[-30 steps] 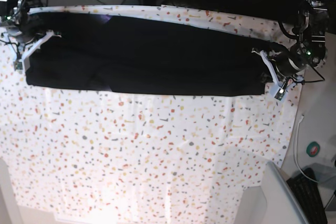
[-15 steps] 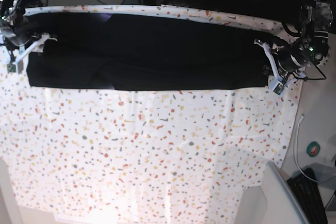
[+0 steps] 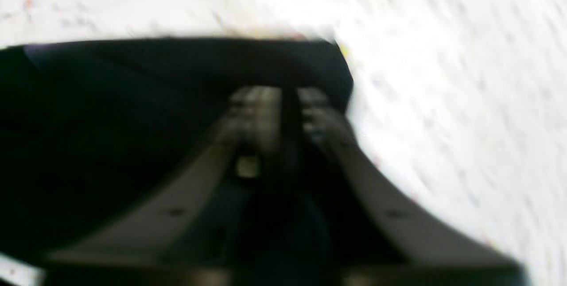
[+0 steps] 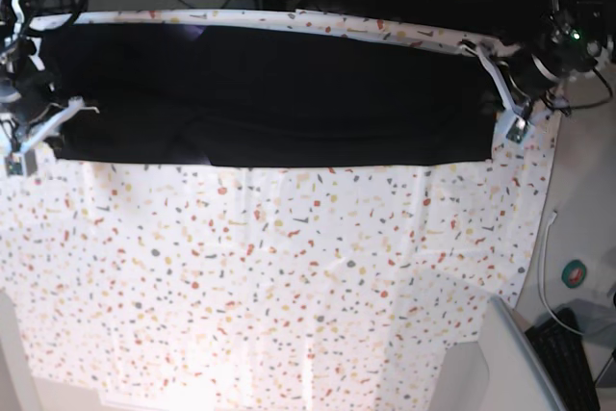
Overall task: Layout the t-shirt on the table in an organized manner, then fold the t-shirt properly
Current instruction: 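Lay the folded hem down with both grippers and release, then press the folded shirt flat with the right gripper along its middle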
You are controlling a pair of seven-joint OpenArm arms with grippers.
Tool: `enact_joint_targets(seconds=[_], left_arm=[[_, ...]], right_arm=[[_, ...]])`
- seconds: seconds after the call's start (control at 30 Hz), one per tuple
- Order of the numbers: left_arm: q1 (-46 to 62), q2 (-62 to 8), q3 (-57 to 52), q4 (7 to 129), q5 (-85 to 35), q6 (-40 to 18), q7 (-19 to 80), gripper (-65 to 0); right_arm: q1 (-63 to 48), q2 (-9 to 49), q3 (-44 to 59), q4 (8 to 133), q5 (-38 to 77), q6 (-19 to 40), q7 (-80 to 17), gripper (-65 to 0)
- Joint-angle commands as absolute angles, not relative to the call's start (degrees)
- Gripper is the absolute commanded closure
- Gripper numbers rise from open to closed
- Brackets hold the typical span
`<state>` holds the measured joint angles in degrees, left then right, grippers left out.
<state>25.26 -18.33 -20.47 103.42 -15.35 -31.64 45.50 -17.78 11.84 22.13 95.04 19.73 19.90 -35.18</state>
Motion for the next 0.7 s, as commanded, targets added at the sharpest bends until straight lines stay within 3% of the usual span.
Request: enact_joint_targets(seconds=[0.0, 0.4, 0.67], left_arm=[[24.9, -18.9, -21.1, 102.7, -15.3, -31.3, 44.4, 0.0], [23.5, -21.2, -14.1, 83.0, -15.3, -31.3, 35.7, 0.0], [24.4, -21.7, -14.0, 93.7, -15.4, -31.3, 38.2, 0.0]], right_arm=[[-16.3, 12.4, 22.1, 93.7, 19.6, 21.0, -34.6, 0.0], [-2.9, 18.4, 21.8, 63.8, 19.6, 22.2, -32.1, 0.0], [-2.4, 20.5, 22.2, 67.9, 19.6, 22.2, -30.6, 0.0]])
